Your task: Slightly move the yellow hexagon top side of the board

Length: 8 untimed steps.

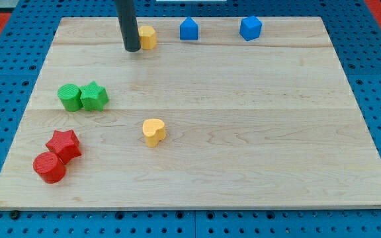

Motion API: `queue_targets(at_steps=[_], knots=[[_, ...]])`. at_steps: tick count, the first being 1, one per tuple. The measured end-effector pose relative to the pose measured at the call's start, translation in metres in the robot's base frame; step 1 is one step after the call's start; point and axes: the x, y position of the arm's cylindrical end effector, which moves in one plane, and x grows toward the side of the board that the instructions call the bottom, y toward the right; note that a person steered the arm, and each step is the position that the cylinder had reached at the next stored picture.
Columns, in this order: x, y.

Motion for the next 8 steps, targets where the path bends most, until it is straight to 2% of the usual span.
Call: queue_targets(at_steps=[1,3,6,7,8], knots=[[0.009,0.000],[0.001,0.024],[-0.055,0.032],[-0.017,0.056],[0.040,0.116]])
